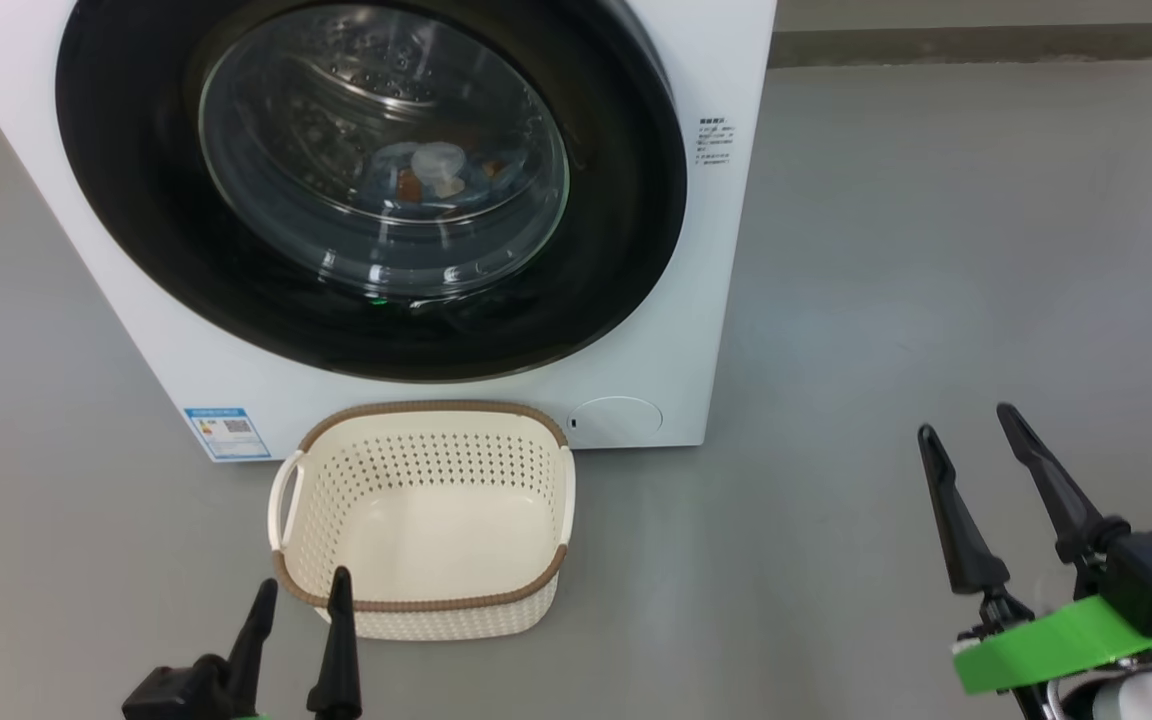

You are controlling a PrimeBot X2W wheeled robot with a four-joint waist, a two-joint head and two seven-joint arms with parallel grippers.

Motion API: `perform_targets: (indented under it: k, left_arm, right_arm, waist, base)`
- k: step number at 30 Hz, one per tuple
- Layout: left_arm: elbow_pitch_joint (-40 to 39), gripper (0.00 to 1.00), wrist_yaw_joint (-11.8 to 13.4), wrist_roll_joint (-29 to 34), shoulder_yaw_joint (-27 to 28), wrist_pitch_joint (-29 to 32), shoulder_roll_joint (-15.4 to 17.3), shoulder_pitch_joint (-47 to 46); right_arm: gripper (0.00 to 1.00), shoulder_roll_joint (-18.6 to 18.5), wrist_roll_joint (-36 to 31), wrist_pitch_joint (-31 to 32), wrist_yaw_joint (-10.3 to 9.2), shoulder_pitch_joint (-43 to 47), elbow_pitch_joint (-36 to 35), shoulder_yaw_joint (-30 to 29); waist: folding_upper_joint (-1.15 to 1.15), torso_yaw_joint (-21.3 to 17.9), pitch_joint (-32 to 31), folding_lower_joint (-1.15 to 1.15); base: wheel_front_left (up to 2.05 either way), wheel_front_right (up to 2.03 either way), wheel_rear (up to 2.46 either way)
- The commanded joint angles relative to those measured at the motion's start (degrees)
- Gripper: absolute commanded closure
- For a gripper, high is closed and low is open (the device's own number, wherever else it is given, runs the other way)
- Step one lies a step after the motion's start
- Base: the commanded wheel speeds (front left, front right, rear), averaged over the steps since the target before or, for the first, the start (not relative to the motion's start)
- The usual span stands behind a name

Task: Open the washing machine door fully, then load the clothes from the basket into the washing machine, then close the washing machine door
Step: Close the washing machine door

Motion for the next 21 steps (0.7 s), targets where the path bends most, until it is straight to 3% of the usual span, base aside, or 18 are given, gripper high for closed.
perform_targets:
  k: [1,21]
  left_arm:
    - [-1.95,0.0,-0.35,0.84,2.17,-0.37,0.69,-0.35]
    - [-5.4,0.0,-0.01,2.41,4.28,-0.37,0.69,5.19]
  right_arm:
    - [0.0,-0.3,-1.58,0.17,-0.38,0.62,-2.05,0.55]
    - [0.0,4.66,-6.79,0.17,-0.38,11.09,-2.92,-8.13]
  waist:
    - [0.0,-0.61,-0.68,0.0]
    - [0.0,0.79,-2.58,0.0]
  base:
    - [0.0,0.0,0.0]
    - [0.0,0.0,0.0]
